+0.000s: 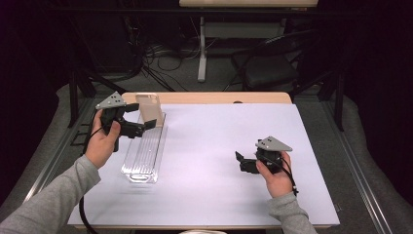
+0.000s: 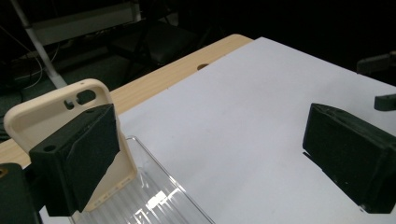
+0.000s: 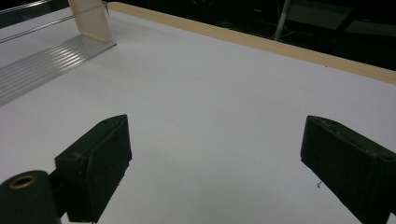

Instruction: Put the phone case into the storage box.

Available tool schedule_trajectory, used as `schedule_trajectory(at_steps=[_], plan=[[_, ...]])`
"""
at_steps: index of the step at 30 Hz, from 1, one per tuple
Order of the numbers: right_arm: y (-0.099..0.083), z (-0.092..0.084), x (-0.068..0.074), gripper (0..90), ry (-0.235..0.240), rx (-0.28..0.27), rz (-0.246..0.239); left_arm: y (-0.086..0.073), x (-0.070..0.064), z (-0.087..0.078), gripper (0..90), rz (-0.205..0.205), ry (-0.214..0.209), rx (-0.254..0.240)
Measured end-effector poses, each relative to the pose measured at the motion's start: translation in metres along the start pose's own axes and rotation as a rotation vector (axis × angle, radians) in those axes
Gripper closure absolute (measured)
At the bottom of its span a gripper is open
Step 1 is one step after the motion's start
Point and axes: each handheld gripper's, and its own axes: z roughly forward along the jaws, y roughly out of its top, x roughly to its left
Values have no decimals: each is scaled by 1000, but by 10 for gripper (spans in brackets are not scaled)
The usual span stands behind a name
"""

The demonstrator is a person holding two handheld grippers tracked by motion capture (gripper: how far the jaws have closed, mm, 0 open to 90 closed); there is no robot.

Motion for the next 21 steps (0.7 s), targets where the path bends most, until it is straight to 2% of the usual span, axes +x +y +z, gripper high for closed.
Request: schedule_trajectory(at_steps=[5, 7, 13, 21], plan=[[-1, -5, 0, 81, 3, 3, -4, -5, -15, -5, 38, 2, -15, -18], [0, -7, 0, 81, 1, 2, -8, -7, -19, -6, 38, -13, -28, -16], [3, -22, -4, 76, -13, -1, -14, -10, -33, -14, 41, 5, -9, -21], [-2, -38, -5, 74, -29, -3, -25, -21, -43, -21, 41, -11, -1, -4]])
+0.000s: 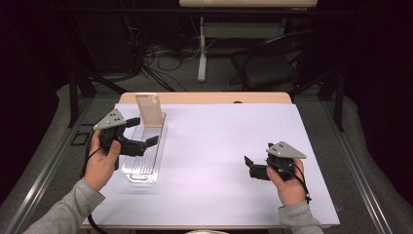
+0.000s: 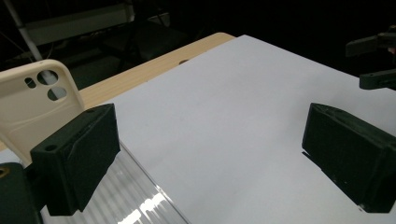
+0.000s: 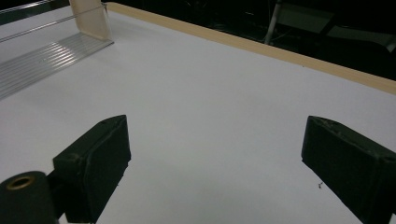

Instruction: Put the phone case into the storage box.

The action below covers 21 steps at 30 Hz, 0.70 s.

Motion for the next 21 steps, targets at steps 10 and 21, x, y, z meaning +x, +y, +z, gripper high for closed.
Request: schedule_trajectory(at_steps=[10, 21], plan=[[-9, -3, 1, 70, -2, 11, 0, -17, 0, -2, 40, -42, -6, -15], [-13, -7, 6, 70, 6, 15, -3, -39, -6, -4, 40, -61, 1, -22]])
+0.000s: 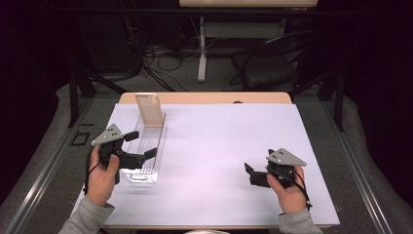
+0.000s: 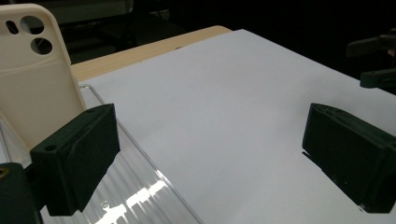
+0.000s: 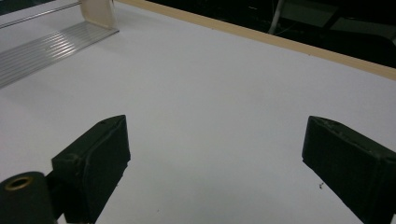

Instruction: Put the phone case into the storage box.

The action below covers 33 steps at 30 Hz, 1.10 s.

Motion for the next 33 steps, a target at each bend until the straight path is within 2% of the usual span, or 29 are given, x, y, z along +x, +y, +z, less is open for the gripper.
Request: schedule_trajectory(at_steps=[3, 8, 15, 19, 25, 28, 33], plan=[[-2, -2, 0, 70, -4, -2, 6, -6, -1, -4, 40, 3, -3, -3], [-8, -6, -3, 70, -18, -9, 21, -18, -1, -6, 40, 8, 14, 13], [-17, -11, -7, 70, -35, -14, 46, -40, 3, -7, 46, -16, 26, 10], [-23, -12, -10, 70, -41, -10, 62, -49, 4, -10, 47, -15, 38, 8], [-28, -13, -14, 70, -51, -15, 82, -57, 7, -14, 53, -36, 53, 3], [-29, -13, -15, 70, -52, -12, 85, -60, 8, -15, 54, -31, 68, -6], [-32, -11, -16, 70, -60, -11, 89, -65, 10, -16, 55, -48, 68, -18]])
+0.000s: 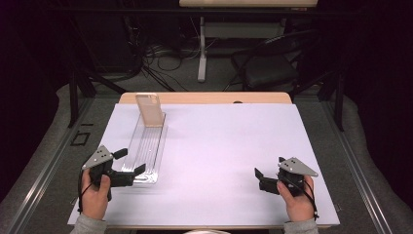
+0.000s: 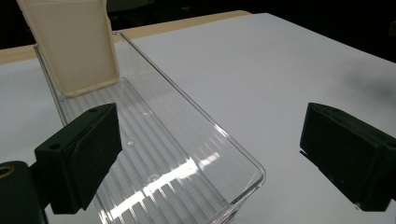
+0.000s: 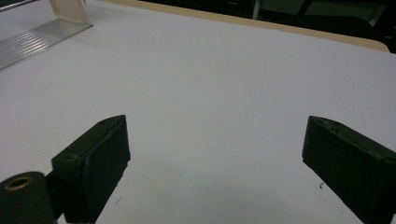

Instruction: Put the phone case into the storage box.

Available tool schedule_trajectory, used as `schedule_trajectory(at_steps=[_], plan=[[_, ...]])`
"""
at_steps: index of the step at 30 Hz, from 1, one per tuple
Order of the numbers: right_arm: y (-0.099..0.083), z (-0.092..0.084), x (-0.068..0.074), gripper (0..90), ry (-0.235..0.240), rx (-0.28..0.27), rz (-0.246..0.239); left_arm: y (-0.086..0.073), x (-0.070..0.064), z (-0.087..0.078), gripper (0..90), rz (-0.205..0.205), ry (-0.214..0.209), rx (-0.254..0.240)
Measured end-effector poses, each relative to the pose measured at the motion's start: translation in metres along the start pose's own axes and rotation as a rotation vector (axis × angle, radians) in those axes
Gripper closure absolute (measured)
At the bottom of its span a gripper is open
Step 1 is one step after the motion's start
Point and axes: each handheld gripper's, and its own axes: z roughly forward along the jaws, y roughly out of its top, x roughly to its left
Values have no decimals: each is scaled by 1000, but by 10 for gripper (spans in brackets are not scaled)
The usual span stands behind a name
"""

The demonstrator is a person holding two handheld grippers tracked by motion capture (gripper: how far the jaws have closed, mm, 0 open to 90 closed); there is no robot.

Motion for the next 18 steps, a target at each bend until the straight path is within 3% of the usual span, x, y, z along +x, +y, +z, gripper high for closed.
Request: schedule_trajectory(at_steps=[18], plan=[[-6, 6, 0, 70, 4, 21, -1, -5, 4, -1, 60, -2, 22, 2]])
